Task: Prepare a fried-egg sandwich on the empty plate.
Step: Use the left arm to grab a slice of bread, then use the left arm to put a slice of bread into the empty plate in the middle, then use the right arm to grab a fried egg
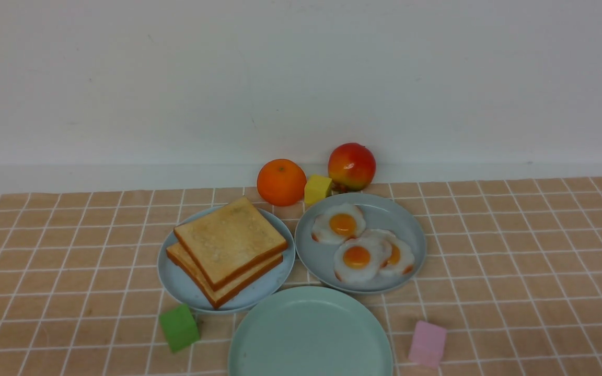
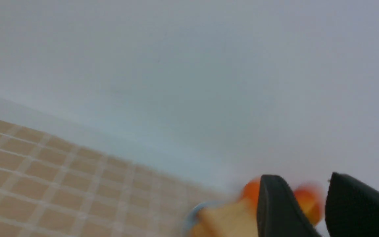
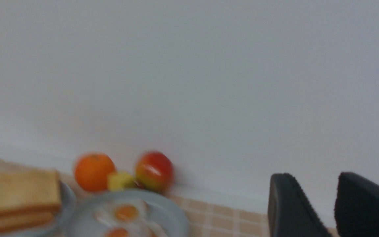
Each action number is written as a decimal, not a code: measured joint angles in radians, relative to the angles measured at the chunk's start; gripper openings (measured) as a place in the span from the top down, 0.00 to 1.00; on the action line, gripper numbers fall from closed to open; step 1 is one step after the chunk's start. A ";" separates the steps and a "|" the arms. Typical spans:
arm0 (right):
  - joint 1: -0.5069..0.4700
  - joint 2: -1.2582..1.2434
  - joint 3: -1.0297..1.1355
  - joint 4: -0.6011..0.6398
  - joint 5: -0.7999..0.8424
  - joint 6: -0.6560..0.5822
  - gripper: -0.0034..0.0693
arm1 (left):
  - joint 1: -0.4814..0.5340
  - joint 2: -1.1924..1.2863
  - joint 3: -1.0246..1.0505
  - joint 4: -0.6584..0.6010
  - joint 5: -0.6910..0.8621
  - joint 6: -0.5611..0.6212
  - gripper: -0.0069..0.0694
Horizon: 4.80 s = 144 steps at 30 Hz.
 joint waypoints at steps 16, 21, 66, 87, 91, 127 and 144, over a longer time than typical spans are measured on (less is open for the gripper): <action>0.000 0.334 -0.670 0.710 0.019 -0.378 0.62 | 0.000 0.201 -0.506 0.125 0.012 -0.187 0.60; 0.000 0.526 -0.903 0.646 0.373 -0.595 0.62 | 0.000 0.397 -0.719 0.221 0.484 -0.169 0.60; 0.000 1.103 -0.927 1.471 1.129 -1.127 0.62 | 0.002 2.096 -1.479 -0.436 0.813 0.203 0.50; 0.000 1.103 -0.927 1.468 1.130 -1.127 0.62 | -0.073 1.729 -1.468 -0.311 0.965 0.387 0.82; 0.000 1.103 -0.927 1.468 1.128 -1.127 0.62 | -0.224 1.711 -1.354 -0.351 0.980 0.428 0.82; 0.138 1.821 -1.408 1.236 1.157 -0.791 0.35 | -0.476 1.577 -1.292 -0.081 1.082 0.353 0.43; 0.139 2.143 -1.608 1.244 1.096 -0.706 0.37 | -0.579 1.248 -1.017 -0.139 0.823 0.507 0.93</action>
